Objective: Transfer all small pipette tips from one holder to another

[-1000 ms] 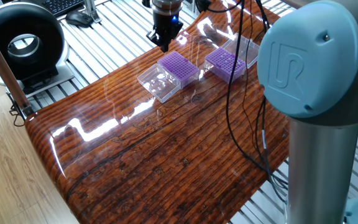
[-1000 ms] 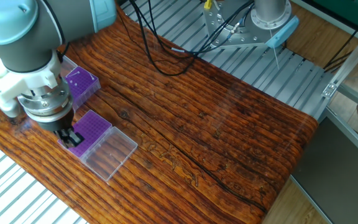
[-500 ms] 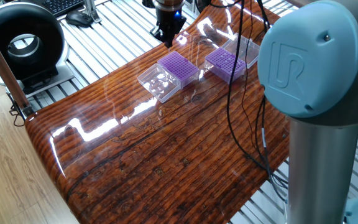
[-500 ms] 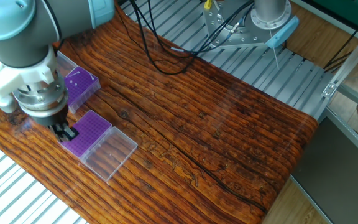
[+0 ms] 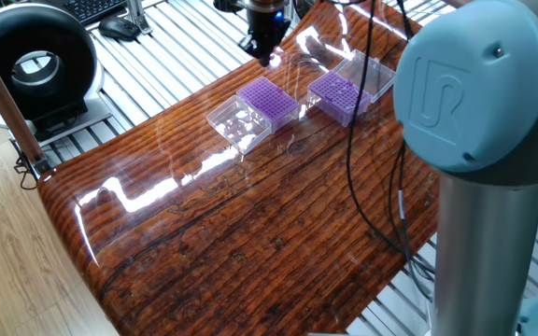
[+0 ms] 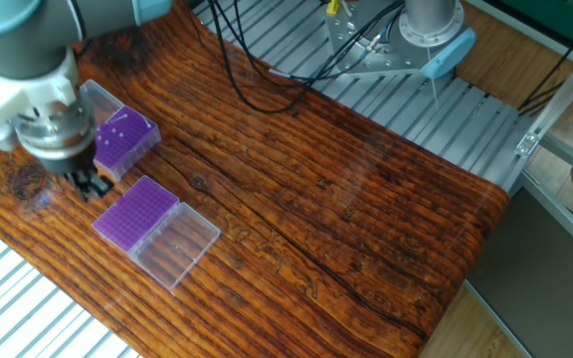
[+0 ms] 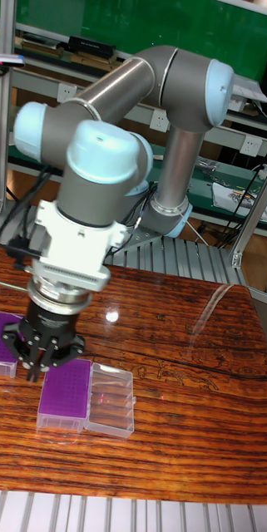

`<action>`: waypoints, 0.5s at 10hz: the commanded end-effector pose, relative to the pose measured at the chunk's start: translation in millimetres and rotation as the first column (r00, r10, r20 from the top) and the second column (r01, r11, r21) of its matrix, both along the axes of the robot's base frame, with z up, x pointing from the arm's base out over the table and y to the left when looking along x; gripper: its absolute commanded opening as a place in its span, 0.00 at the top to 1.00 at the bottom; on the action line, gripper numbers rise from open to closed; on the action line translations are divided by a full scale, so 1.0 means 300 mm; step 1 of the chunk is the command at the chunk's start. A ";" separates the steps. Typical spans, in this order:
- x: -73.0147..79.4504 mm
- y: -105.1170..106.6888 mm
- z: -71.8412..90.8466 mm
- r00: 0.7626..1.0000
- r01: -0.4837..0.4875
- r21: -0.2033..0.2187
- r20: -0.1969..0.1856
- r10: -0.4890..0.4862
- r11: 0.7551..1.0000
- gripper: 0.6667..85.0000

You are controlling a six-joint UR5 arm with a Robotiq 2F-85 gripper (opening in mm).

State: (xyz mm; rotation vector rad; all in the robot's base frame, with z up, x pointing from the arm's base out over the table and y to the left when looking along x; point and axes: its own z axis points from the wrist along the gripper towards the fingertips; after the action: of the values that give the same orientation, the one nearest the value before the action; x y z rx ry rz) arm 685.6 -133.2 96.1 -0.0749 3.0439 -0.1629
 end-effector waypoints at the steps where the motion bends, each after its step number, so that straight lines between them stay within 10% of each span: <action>1: -0.045 -0.090 -0.010 1.000 -0.023 0.027 -0.003 0.023 0.999 1.00; 5: -0.112 -0.136 -0.038 1.000 0.000 0.058 -0.016 0.001 0.998 1.00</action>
State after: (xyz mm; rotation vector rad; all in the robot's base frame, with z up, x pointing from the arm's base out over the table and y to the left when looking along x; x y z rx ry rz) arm 665.6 -162.7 88.7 -0.0966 3.0553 -0.1195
